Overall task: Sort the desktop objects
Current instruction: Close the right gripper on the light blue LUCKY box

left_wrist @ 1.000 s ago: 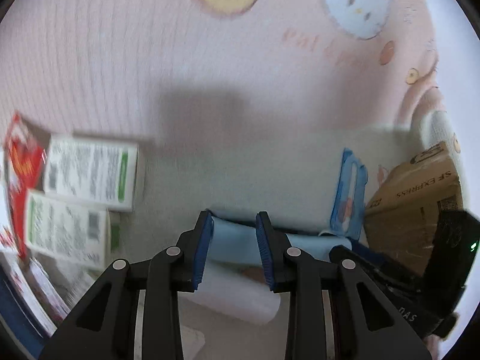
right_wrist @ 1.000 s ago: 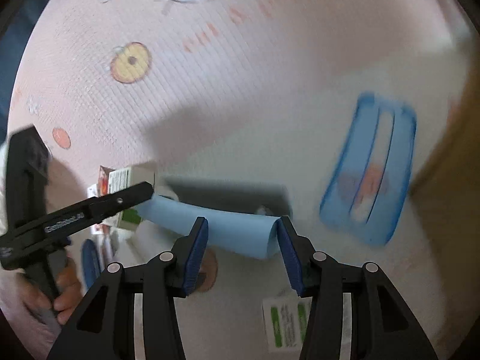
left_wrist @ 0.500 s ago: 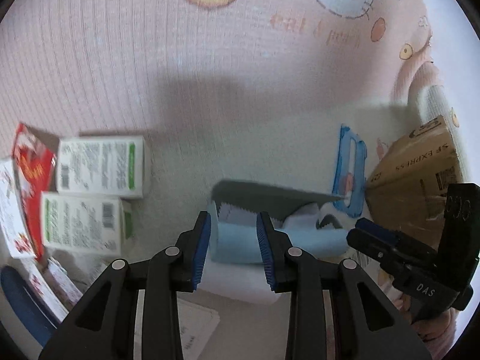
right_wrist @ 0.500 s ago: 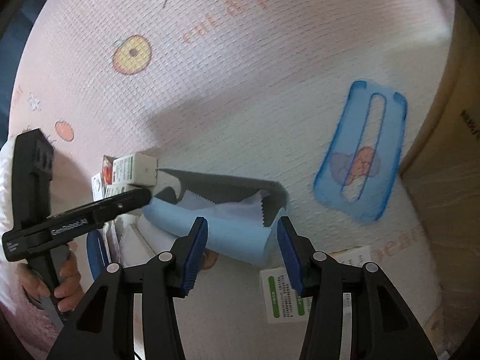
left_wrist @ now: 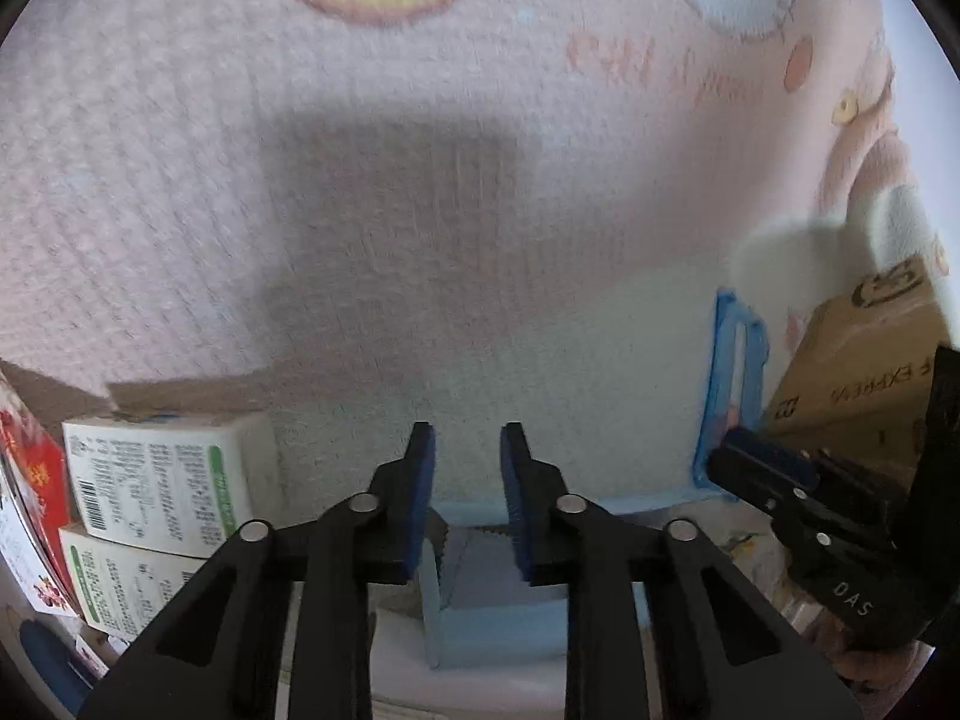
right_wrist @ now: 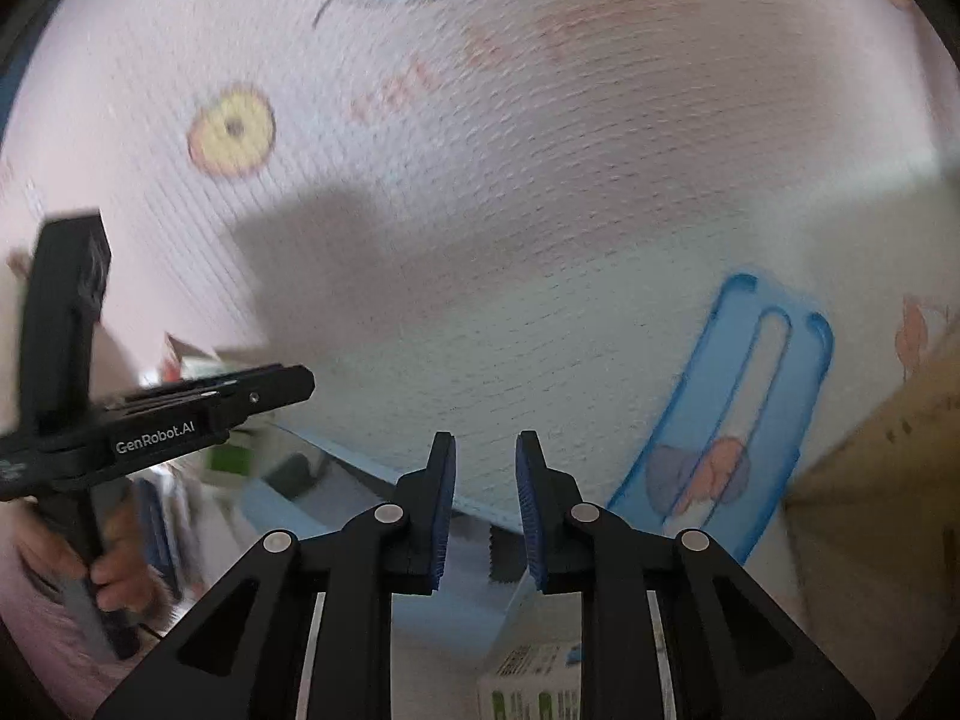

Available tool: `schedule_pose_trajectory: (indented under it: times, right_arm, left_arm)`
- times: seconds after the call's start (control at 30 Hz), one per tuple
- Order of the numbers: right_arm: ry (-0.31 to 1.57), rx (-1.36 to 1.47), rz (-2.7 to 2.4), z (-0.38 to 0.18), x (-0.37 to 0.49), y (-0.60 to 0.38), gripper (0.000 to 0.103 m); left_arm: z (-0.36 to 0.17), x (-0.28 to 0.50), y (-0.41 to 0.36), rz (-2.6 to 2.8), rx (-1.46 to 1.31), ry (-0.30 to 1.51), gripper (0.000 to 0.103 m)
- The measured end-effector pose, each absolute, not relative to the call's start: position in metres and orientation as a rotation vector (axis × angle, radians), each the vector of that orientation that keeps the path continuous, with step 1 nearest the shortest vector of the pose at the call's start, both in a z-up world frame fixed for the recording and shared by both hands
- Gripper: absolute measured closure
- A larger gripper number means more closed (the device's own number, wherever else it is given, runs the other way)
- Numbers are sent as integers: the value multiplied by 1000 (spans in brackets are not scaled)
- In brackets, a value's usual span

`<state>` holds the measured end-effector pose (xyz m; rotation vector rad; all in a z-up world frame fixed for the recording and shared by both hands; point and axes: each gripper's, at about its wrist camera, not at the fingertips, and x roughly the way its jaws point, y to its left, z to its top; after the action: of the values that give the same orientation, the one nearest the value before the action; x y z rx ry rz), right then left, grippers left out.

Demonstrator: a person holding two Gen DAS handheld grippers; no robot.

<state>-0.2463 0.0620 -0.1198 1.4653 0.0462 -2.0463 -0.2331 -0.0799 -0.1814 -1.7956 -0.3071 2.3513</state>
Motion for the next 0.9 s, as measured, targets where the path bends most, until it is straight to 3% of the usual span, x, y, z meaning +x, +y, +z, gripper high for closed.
schedule_pose_trajectory:
  times: [0.47,0.53,0.63,0.7,0.9]
  right_arm:
    - [64,1573,-1862,-136,-193,61,85]
    - [81,1562,-1875,-135,-189,64,85]
    - [35,1565,-1885,-136,-186,68,85]
    - [-7,1561,-1894,-137,-185,73,85]
    - [-8,1554,-1908,-135,-179,73,85]
  left_arm:
    - [-174,-183,-82,2243,-1854,-118,76]
    - [-172,-180,-81,2246,-1878,-96,74]
    - [-170,-175,-82,2235,-1911,-72,62]
    - [-169,-172,-86,2234,-1930,-98,52]
    - [-173,-160,-102,2185,-1944,-312,51]
